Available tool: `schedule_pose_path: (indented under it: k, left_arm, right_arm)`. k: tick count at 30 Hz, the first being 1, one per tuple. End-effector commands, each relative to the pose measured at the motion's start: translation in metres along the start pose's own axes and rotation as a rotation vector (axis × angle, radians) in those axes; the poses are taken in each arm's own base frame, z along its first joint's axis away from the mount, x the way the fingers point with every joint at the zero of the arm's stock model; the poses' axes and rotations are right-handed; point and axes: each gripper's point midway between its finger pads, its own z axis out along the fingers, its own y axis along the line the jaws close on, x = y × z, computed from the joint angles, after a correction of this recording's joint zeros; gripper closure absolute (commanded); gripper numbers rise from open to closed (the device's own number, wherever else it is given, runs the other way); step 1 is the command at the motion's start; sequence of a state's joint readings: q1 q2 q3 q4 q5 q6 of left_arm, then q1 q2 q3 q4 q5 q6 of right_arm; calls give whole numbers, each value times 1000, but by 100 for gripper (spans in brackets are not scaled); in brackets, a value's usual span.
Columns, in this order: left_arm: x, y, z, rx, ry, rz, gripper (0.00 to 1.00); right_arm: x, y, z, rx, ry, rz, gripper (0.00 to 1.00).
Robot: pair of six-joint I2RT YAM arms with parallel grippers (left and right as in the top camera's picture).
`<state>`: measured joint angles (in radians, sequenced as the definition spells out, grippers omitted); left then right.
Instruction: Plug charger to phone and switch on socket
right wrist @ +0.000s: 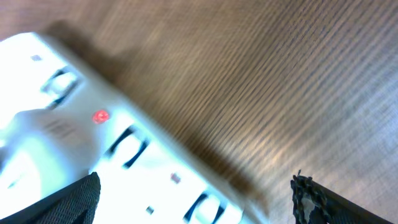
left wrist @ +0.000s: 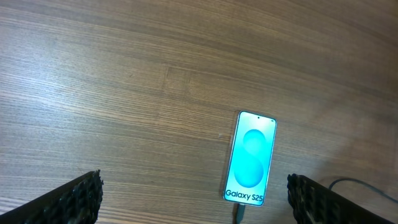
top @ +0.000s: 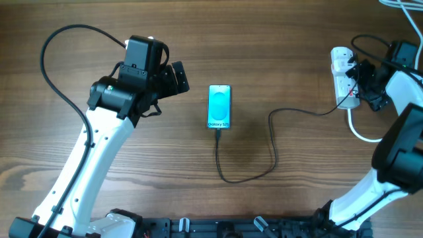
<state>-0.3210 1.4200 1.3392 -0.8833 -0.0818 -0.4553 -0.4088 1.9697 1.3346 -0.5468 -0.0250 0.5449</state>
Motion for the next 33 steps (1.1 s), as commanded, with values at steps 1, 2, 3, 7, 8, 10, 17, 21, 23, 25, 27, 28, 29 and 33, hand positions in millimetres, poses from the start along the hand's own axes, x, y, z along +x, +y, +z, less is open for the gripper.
schedule_pose_path:
  k: [1,2,3,7,8,10,17,21,23,25,27,28,29,33]
  left_arm:
    - [-2,4,-1,-13,-10,-13,0]
    - [-2,4,-1,-13,-10,-13,0]
    - [-2,4,-1,-13,-10,-13,0]
    - [-2,4,-1,-13,-10,-13,0]
    - [-2,4,-1,-13,-10,-13,0]
    - [-2,4,-1,-13,-10,-13,0]
    - [-2,4,-1,-13,-10,-13,0]
    - [-2,4,-1,-13,-10,-13,0]
    - [-2,4,-1,-13,-10,-13,0]
    - [-2,4,-1,-13,-10,-13,0]
    - [-2,4,-1,-13,-10,-13,0]
    - [-2,4,-1,-13,-10,-13,0]
    - [-2,4,-1,-13,-10,-13,0]
    - [-2,4,-1,-13,-10,-13,0]
  right_arm:
    - [-20,22,-67,-75,-123,-10,0]
    - [-22,22,-80,-81,-138,-11,0]
    - [-22,23,-90,-88,-148,-11,0]
    - [-8,15,-144,-95,-159,-11,0]
    - [-2,11,-152,-88,-147,-10,0]
    - [12,3,-170,-74,-125,-10,0]
    - [47,-16,-196,-36,-42,-12,0]
    - [59,-14,-210,-74,-23,-47,0]
    - [70,-10,-228,-132,-24,-95,0]
    - [76,-13,-246,-151,-51,-101,0]
    - [83,-14,-268,-194,-102,-146,0]
    - [87,-14,-279,-223,-131,-164,0]
    - [92,-15,-288,-242,-158,-173,0]
    - [114,-26,-307,-294,-236,-188,0]
